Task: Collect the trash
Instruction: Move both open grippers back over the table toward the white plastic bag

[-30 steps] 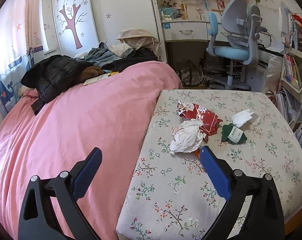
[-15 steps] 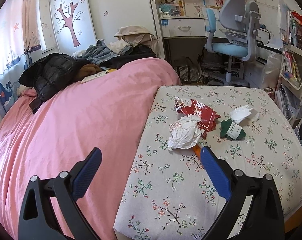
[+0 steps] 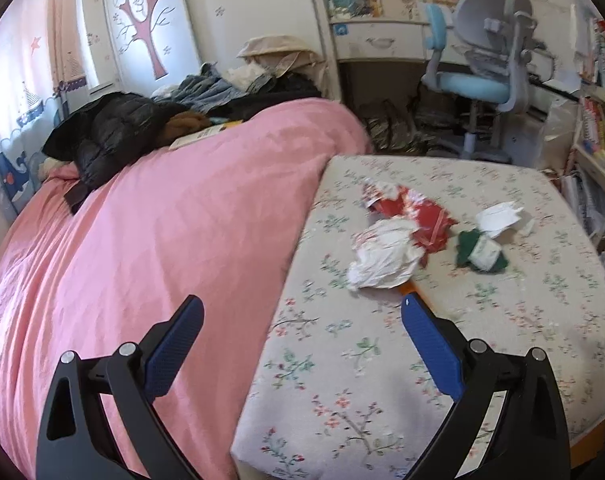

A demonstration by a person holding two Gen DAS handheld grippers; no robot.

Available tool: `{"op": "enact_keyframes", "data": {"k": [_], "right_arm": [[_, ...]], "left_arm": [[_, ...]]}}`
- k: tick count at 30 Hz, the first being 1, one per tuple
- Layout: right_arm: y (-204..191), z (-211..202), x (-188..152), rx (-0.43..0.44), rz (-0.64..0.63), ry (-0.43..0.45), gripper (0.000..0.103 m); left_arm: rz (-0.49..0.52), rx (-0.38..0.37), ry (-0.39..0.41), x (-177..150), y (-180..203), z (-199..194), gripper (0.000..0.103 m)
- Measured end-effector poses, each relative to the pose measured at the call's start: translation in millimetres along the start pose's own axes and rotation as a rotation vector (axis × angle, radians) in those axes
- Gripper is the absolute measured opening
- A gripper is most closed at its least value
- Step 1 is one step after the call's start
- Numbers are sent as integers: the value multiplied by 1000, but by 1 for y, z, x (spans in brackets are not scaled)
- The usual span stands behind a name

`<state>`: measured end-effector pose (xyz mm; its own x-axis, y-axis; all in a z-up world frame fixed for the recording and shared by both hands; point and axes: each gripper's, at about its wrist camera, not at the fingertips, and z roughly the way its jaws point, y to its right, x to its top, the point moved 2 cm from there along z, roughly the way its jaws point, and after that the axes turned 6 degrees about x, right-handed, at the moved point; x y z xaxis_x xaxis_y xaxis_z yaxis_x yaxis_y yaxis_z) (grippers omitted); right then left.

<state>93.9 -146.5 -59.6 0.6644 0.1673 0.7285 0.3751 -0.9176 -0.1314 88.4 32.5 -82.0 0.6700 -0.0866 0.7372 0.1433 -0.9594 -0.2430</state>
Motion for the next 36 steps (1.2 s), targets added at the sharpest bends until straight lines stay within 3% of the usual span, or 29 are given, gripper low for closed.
{"op": "enact_keyframes", "data": {"k": [7, 14, 19, 36], "right_arm": [[1, 27, 2, -31, -51, -56, 88], [17, 65, 3, -30, -21, -137, 88], [33, 64, 8, 12, 75, -126, 88], [40, 76, 11, -5, 32, -155, 88]], "left_arm": [[-64, -39, -72, -3, -11, 13, 95], [-34, -72, -105, -2, 1, 22, 95], [25, -83, -106, 2, 20, 34, 95], [98, -93, -108, 17, 53, 56, 95]]}}
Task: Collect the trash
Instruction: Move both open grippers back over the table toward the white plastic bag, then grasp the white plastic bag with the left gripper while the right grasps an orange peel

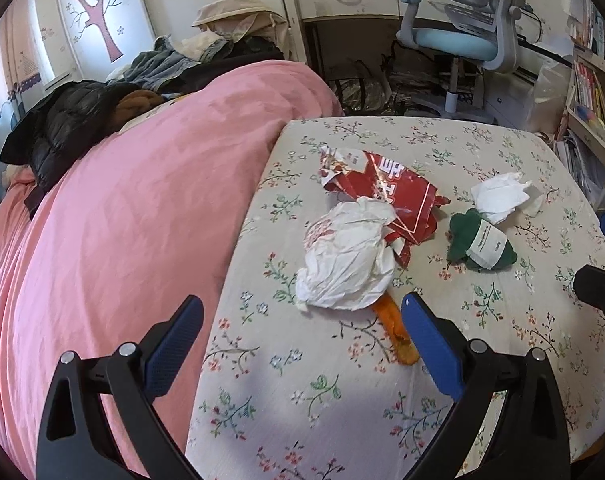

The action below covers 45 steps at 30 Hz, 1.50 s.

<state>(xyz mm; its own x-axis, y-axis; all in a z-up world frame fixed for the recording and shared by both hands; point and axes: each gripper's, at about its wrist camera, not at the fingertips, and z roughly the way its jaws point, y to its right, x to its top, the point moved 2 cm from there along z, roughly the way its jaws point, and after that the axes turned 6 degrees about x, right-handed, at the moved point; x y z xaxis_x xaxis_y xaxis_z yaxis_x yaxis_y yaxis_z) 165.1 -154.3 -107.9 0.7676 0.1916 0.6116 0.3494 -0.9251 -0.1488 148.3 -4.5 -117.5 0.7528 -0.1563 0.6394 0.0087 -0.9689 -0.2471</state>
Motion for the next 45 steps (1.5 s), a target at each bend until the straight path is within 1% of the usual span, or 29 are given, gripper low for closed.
{"op": "enact_keyframes", "data": {"k": [14, 18, 22, 23, 24, 25, 26, 27, 30, 31, 34, 38, 42, 45], "right_arm": [[4, 5, 1, -14, -15, -14, 88], [6, 6, 1, -19, -9, -17, 88], [10, 11, -1, -37, -6, -35, 88], [12, 13, -2, -43, -4, -42, 88], [14, 17, -2, -48, -1, -51, 88], [16, 19, -3, -52, 0, -57, 88], [17, 22, -3, -57, -2, -63, 88], [18, 25, -2, -59, -3, -67, 88], [21, 37, -1, -67, -6, -84, 88], [21, 40, 0, -68, -6, -89, 88], [21, 51, 3, -67, -15, -96, 88], [18, 64, 8, -64, -34, -100, 88], [16, 76, 12, -72, -42, -102, 88], [9, 68, 19, -26, -28, -58, 88]], "left_arm": [[93, 1, -9, 8, 28, 22, 95], [85, -17, -21, 8, 29, 29, 95], [42, -32, -31, 11, 23, 37, 94], [24, -36, -32, 13, 20, 38, 87], [-2, -56, -41, 14, 15, 40, 81], [-21, -79, -55, 15, 12, 41, 63], [-54, -118, -80, 16, 6, 44, 47], [-87, -146, -98, 17, -1, 46, 45], [-138, -184, -107, 19, -14, 44, 40], [-161, -198, -108, 20, -20, 43, 36], [-237, -236, -91, 25, -40, 33, 36], [-287, -255, -55, 30, -55, 21, 36], [-305, -264, -32, 36, -62, 17, 36], [-309, -253, -26, 38, -65, 17, 36]]}}
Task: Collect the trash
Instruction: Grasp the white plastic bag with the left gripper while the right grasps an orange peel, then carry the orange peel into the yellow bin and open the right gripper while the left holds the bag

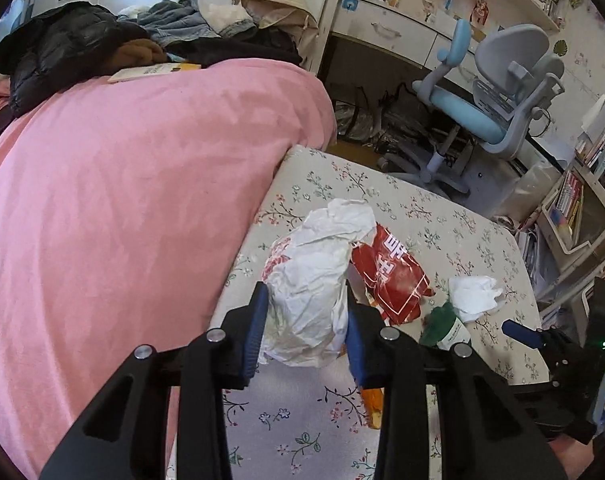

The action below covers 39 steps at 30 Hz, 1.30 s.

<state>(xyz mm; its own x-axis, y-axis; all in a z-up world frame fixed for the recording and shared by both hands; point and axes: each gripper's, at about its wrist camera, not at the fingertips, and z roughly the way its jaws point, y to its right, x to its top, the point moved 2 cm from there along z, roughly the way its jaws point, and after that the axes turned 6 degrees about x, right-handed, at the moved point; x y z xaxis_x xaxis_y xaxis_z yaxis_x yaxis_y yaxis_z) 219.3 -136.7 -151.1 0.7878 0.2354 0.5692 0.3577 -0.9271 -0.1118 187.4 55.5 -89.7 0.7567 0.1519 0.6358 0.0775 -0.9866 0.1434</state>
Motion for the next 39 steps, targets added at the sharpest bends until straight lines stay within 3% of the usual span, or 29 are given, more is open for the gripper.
{"op": "enact_keyframes", "data": {"k": [4, 6, 9, 17, 19, 21, 26, 33, 39], "right_arm": [[-38, -3, 3, 110, -79, 24, 87], [-61, 10, 0, 158, -112, -18, 76], [-84, 29, -5, 163, -145, -76, 63], [-108, 57, -12, 126, -188, -117, 47], [-107, 57, -15, 134, -193, -113, 35], [-107, 55, -17, 141, -196, -119, 15], [-97, 42, -22, 182, -163, -134, 15], [-54, -4, -27, 255, -22, -86, 15], [-32, -33, -32, 241, 15, -51, 15]], "left_arm": [[-32, -6, 10, 4, -3, -3, 36], [-35, -9, 15, 5, -5, -5, 36], [-40, -6, 21, 5, -7, -7, 36], [-65, -17, 21, 5, -14, -12, 36], [-60, -19, 26, 5, -13, -14, 36], [-57, -20, 30, 5, -12, -16, 36], [-55, -21, 38, 3, -15, -21, 36], [-49, -28, 47, 0, -15, -27, 36], [-23, -28, 48, -5, -12, -31, 36]]}}
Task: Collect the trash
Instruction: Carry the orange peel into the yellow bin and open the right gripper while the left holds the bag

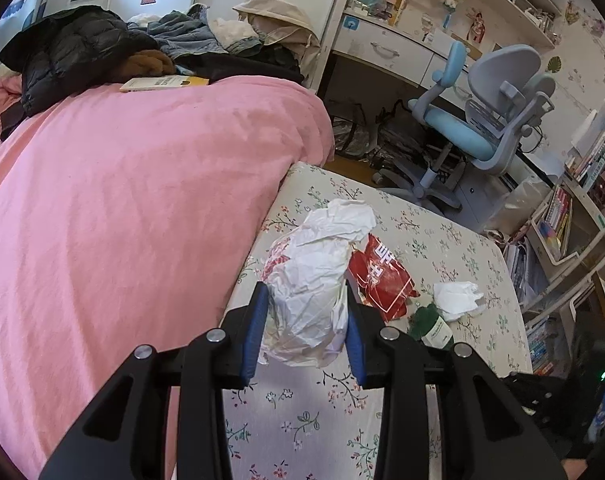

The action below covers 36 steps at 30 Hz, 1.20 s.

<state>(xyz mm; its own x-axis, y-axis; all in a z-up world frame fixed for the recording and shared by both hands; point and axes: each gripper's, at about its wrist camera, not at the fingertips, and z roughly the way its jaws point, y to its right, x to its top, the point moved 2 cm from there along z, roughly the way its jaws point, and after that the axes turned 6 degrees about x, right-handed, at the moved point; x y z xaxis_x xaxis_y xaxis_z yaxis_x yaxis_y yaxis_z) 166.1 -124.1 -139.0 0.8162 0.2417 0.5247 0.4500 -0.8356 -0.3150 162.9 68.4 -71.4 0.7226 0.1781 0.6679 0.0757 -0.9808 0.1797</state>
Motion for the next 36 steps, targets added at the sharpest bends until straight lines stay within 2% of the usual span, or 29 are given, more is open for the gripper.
{"op": "enact_keyframes", "data": {"k": [8, 14, 17, 27, 36], "right_arm": [[-7, -19, -13, 31, -5, 7, 15], [-41, -31, -28, 74, -44, 15, 15], [-60, -36, -37, 54, -92, 17, 15], [-127, -45, -101, 47, -252, -25, 15], [-160, -42, -151, 88, -292, -84, 15]], "left_arm": [[39, 4, -3, -10, 4, -5, 36], [79, 10, -8, -28, 8, -17, 36], [78, 12, -7, -37, 5, -26, 36], [35, 16, -2, -66, -9, -60, 36], [77, 21, -27, -91, 4, -68, 36]]}}
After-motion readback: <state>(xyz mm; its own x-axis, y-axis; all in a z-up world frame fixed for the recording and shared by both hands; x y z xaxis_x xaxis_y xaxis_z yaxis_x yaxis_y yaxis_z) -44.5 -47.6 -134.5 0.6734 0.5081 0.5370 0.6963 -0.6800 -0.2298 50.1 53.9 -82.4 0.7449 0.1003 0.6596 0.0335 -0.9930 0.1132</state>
